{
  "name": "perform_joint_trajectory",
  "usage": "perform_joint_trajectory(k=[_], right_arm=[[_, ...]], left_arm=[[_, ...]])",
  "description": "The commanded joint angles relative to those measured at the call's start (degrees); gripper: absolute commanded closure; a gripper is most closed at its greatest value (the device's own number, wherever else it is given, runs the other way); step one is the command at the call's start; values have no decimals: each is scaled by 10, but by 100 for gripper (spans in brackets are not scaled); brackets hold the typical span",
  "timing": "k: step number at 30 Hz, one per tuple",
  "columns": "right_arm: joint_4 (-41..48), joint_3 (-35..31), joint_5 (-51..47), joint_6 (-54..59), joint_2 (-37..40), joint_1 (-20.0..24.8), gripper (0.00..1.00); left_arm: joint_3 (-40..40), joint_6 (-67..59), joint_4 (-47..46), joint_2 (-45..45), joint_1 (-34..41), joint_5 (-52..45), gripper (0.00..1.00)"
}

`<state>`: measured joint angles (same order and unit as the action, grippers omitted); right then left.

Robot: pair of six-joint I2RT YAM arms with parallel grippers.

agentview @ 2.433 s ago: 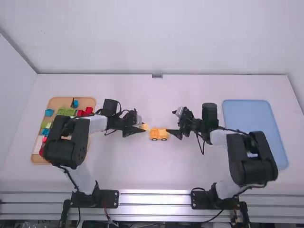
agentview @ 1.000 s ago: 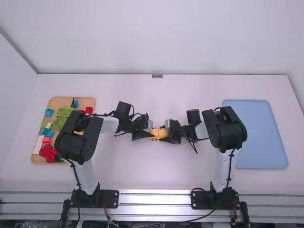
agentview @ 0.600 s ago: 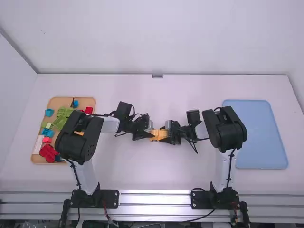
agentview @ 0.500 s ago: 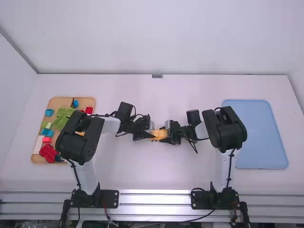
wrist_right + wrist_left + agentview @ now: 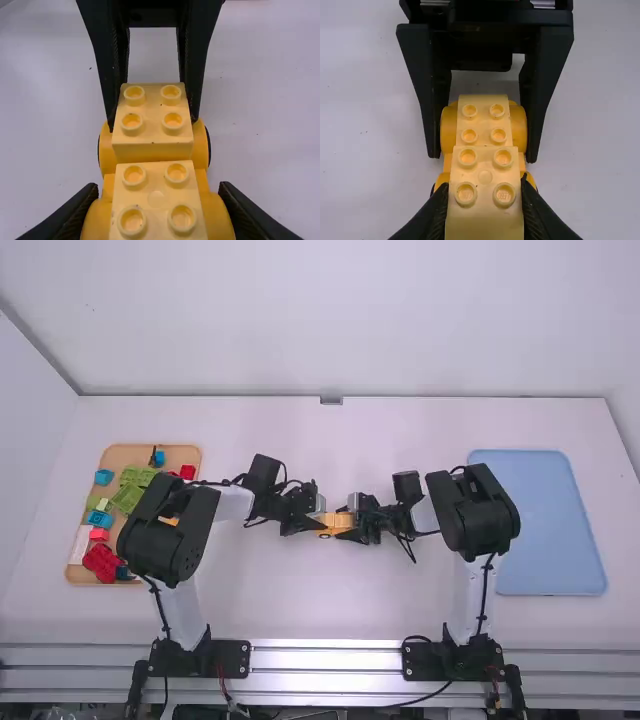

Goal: Assemble lego blocks to make yellow taxi

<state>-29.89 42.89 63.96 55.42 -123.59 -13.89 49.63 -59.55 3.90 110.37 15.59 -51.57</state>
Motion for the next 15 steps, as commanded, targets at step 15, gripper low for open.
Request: perform_joint_trajectory(k=[15], right_arm=[[2,-5,-10,2,-9,0,63]], left_arm=[[6,2,-5,5,2,0,46]])
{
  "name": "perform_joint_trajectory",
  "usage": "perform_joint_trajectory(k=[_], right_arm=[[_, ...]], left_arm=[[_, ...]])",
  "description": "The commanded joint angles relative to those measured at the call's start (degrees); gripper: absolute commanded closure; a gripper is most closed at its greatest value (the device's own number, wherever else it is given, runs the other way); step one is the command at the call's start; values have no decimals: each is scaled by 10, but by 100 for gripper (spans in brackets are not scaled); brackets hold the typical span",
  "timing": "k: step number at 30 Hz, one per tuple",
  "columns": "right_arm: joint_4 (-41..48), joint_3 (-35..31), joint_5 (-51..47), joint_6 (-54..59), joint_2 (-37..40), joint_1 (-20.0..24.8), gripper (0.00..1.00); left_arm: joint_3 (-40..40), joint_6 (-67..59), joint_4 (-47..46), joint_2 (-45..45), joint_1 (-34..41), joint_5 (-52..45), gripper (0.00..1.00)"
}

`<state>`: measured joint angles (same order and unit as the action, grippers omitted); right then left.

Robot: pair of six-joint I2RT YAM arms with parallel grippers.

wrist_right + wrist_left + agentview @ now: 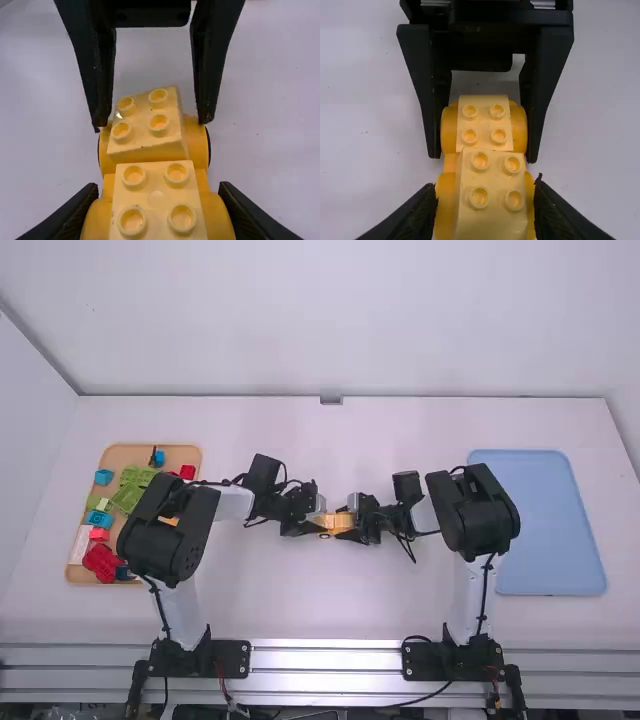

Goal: Assemble lego blocks to make yellow taxi

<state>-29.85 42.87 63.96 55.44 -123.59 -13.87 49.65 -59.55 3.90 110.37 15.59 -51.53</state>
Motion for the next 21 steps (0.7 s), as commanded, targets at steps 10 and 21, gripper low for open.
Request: perform_joint_trajectory(k=[10,21], right_arm=[[3,-5,-10,1,-9,-1,62],[1,-5,-10,1,-9,-1,61]], left_arm=[[8,2,11,-1,-5,-32,39],[10,0,-21,-16,2,-21,51]])
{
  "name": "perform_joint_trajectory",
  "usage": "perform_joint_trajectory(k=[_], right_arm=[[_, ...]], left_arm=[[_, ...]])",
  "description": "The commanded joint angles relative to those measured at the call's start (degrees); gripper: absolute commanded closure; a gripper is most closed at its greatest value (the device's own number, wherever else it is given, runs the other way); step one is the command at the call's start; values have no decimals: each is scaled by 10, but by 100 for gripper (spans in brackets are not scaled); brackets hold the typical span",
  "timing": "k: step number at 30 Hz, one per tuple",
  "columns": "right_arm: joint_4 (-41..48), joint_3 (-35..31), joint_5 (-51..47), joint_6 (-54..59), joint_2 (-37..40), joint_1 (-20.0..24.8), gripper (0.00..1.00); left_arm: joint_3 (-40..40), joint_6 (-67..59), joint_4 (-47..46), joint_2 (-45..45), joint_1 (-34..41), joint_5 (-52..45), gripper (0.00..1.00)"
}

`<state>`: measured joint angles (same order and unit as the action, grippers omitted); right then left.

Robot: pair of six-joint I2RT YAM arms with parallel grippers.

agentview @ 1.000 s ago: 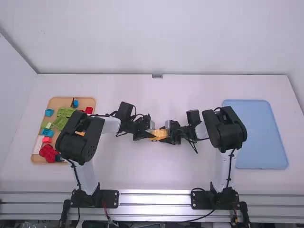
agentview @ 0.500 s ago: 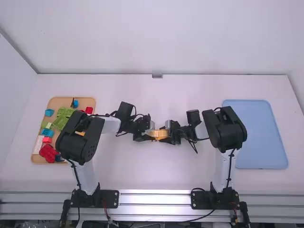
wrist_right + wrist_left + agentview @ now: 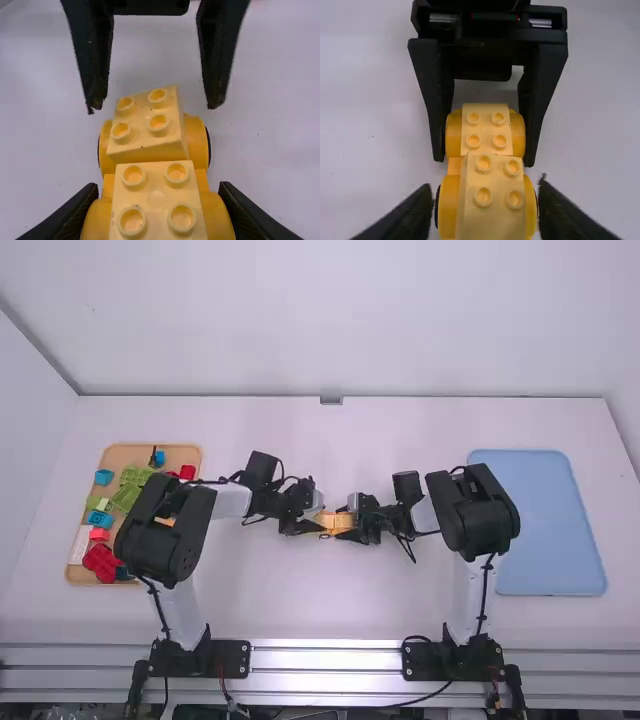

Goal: Assemble lego blocks to make yellow taxi

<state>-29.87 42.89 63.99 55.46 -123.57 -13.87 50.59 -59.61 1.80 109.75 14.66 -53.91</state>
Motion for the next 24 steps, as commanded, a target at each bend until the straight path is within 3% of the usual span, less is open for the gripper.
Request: perform_joint_trajectory(k=[1,6,8,16,24], right_arm=[[1,-5,-10,1,-10,-1,61],[1,-5,-10,1,-10,-4,61],[1,-5,-10,1,-10,-4,62],[3,-5,-10,1,-10,-4,61],[1,-5,-10,1,-10,-4,61]], left_arm=[[0,0,4,-7,14,5,55],[-4,35,37,19,20,14,76],[-3,52,48,20,18,15,80],[-3,91,43,20,19,16,84],[-3,37,-18,20,19,-20,85]])
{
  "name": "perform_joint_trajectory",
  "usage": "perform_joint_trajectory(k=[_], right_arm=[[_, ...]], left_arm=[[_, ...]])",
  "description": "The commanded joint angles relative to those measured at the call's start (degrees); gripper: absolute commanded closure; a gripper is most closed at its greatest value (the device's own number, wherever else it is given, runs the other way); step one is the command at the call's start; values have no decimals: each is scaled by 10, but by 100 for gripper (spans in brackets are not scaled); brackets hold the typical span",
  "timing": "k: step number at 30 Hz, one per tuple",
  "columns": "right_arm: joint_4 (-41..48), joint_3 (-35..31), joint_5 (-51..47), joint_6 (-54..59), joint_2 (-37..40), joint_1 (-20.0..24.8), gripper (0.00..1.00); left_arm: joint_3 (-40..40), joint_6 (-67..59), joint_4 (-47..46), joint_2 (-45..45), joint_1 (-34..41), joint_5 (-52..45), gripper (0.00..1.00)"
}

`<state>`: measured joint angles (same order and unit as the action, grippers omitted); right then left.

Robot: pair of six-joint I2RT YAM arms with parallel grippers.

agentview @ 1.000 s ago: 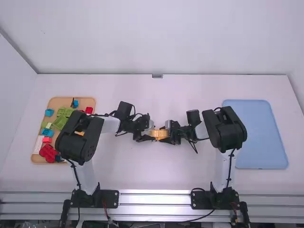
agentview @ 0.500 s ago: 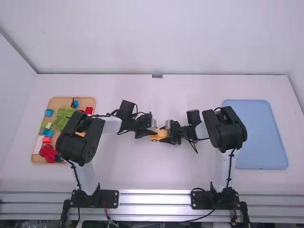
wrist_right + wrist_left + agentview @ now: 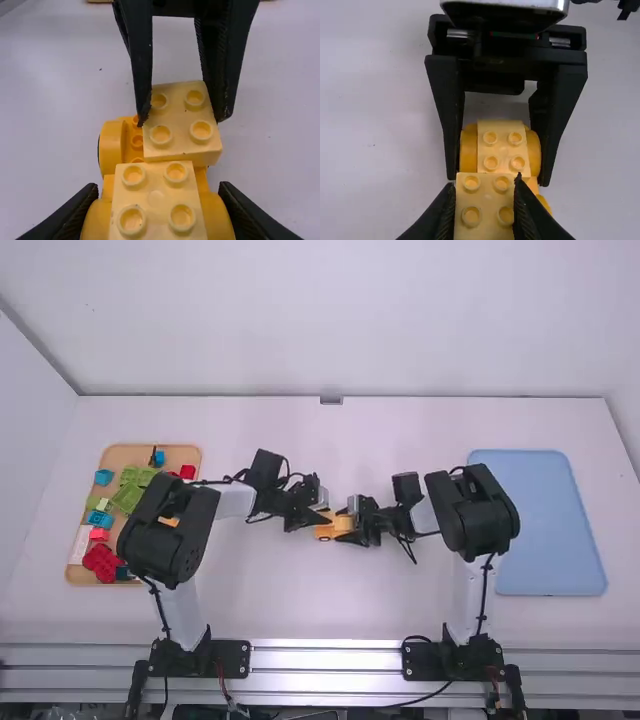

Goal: Assemble lego blocks to make yellow taxi

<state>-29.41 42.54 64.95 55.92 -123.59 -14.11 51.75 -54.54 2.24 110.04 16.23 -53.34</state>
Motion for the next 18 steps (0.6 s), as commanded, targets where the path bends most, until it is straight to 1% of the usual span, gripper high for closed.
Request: perform_joint_trajectory(k=[1,3,4,5,7,11,14,18], right_arm=[[-4,-1,-20,-3,-9,-2,60],[-3,-1,-20,-4,-9,-2,60],[-4,-1,-20,-4,-9,-1,60],[-4,-1,-20,-4,-9,0,61],[-3,-1,-20,-3,-9,2,60],[-3,-1,-20,-4,-9,-1,61],[-4,-1,-20,-3,-9,-2,60],[0,3,-20,-4,-9,-3,60]], left_arm=[[-15,-21,-28,17,4,-37,86],[-15,-38,-31,17,4,-59,92],[-15,-40,-31,17,4,-60,93],[-15,-44,-28,17,4,-61,96],[-15,-39,-21,15,4,-57,97],[-15,-9,1,1,4,-35,96],[-15,2,-1,-8,4,-11,94],[-15,12,-11,-5,4,-10,89]])
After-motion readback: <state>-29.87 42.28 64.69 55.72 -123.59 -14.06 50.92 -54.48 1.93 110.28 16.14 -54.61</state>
